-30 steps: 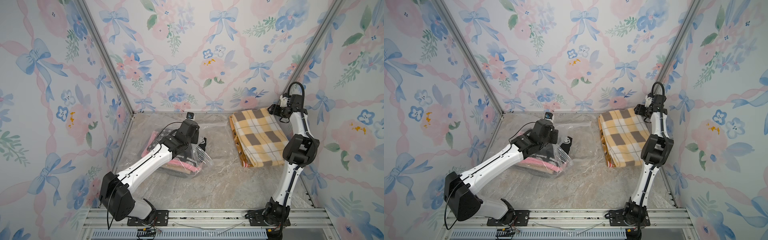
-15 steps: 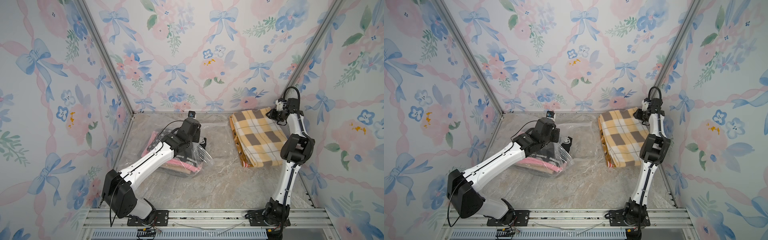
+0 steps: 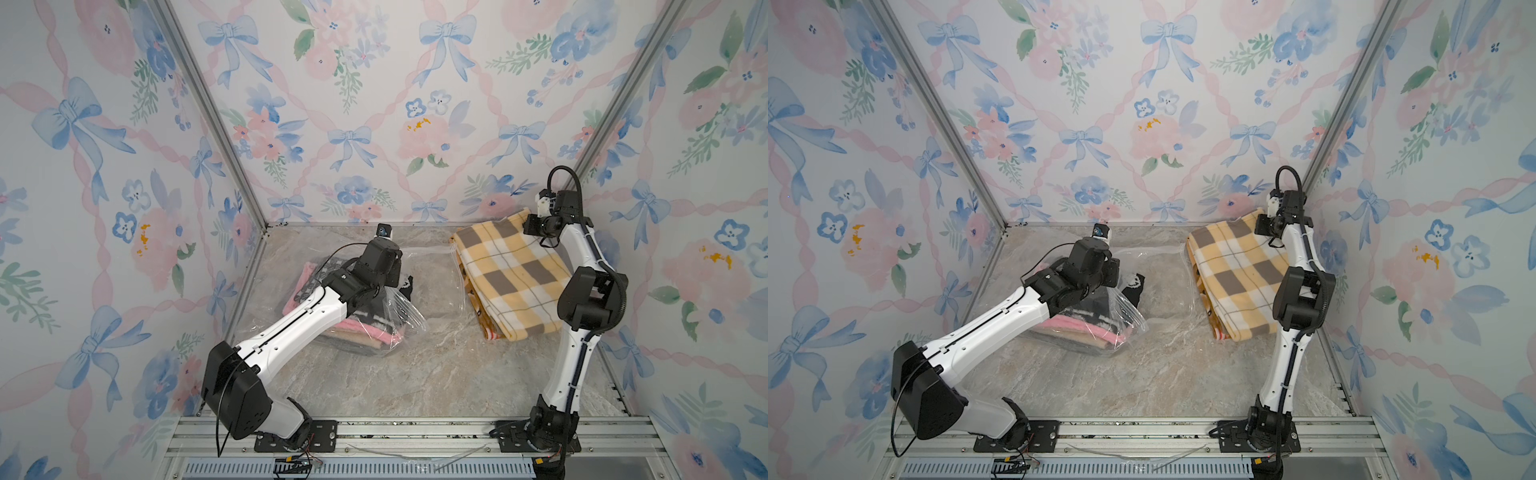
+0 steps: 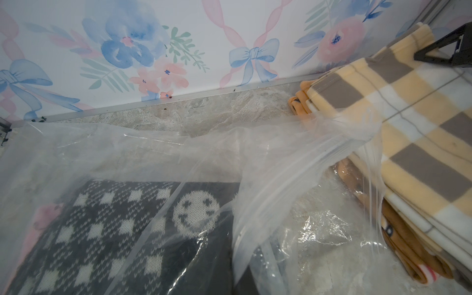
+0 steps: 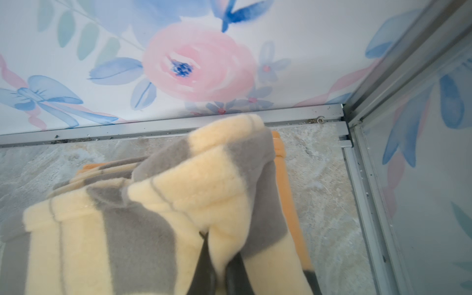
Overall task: Take the blanket out of the vacuum bag
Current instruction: Place the blanket at the corner of the board.
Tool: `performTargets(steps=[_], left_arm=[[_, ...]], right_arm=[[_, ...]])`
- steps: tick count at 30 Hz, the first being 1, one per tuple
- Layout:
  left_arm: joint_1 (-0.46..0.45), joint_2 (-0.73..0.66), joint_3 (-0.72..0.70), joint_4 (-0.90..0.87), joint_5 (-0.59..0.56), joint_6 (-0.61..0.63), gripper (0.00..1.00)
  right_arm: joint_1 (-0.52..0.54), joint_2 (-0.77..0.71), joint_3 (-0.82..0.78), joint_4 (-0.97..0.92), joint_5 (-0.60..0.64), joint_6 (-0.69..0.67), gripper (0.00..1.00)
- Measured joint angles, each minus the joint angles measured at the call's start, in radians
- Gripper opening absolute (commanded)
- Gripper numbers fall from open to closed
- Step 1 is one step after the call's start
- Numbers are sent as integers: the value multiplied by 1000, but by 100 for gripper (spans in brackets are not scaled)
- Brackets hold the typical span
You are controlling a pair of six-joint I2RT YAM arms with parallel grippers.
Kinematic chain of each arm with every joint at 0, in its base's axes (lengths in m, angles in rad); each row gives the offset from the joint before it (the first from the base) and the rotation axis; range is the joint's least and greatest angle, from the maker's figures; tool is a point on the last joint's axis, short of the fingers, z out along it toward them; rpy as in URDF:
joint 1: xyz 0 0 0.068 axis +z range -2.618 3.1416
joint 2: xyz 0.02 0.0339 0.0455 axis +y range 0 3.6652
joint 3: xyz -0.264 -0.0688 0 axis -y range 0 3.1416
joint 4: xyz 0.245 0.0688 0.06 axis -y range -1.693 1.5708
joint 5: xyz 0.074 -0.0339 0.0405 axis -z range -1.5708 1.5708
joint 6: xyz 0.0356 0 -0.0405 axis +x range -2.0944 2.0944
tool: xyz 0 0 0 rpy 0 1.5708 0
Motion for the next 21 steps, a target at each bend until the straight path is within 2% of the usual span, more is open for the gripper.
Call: performTargets(steps=[8,13,17,21], left_arm=[[0,-42,-22,0,-1,-11,0],[-2,-42,-23,0,-1,-11,0],[-4,-42,-23,0,-1,-15,0],[-5,-42,-23,0,-2,-15,0]], right_arm=[[49,-216,-222,132,19,2,0],[39,-317,-320,219,-35,37,0],[15,-348,-360,313,-114,130,0],[-43,-311,-343,391,-175,257,0]])
